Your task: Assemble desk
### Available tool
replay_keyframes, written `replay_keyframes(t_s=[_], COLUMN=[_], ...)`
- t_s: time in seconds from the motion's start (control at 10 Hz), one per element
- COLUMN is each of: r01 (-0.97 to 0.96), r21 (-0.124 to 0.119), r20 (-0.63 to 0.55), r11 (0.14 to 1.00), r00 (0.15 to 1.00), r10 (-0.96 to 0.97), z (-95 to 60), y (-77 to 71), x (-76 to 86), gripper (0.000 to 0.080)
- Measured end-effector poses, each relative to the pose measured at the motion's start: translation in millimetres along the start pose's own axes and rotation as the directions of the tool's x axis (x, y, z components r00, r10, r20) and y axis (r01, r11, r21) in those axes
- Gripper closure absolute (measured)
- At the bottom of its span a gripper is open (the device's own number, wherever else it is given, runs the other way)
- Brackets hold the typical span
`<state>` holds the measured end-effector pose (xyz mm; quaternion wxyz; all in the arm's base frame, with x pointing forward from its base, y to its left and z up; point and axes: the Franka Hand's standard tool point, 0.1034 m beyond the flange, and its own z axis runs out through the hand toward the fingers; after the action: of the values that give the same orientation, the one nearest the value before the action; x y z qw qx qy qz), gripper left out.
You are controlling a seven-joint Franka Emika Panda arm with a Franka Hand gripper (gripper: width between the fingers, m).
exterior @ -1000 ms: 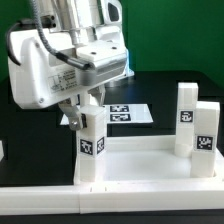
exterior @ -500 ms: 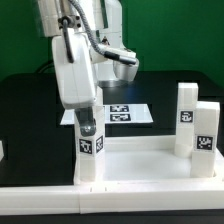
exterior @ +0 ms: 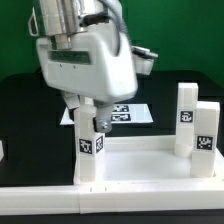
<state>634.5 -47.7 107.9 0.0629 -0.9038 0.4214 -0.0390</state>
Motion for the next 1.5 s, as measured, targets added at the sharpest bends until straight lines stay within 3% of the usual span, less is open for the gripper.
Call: replay_keyframes(t_s=[0.1,0.3,0.4,0.5,0.8,0.9,1.1,1.5], r01=[0.080,0.030,0.027,-0.053,-0.425,-0.587,-0.843,-0.887], r21=[0.001,0.002,0.002,-0.003,-0.011,-0.009,0.006,0.001], r20=[0.003,0.002,0.003,0.003,0.010,0.013,0.044,0.041], r11=[0.997,1.000,1.000,0.999,0.905,0.810,0.538,0.462], r00=[0.997,1.000,1.000,0.999,0.905,0.810,0.538,0.462], r10=[-0.080,-0.030,-0.027,0.053,0.425,0.587,0.842,0.886], z=[1.1,1.1,1.2,1.3,1.5,1.5,2.4,2.4], y=[-1.0,-1.0,-0.7,2.9,1.3,1.0,1.1,2.0], x=[-1.7,-1.4,-1.5,0.1,-3.0,-2.5,-0.4,-0.7], gripper=[0.0151,0.0382,0.0382,0.0504,0.0505,0.0505,0.0506,0.0503])
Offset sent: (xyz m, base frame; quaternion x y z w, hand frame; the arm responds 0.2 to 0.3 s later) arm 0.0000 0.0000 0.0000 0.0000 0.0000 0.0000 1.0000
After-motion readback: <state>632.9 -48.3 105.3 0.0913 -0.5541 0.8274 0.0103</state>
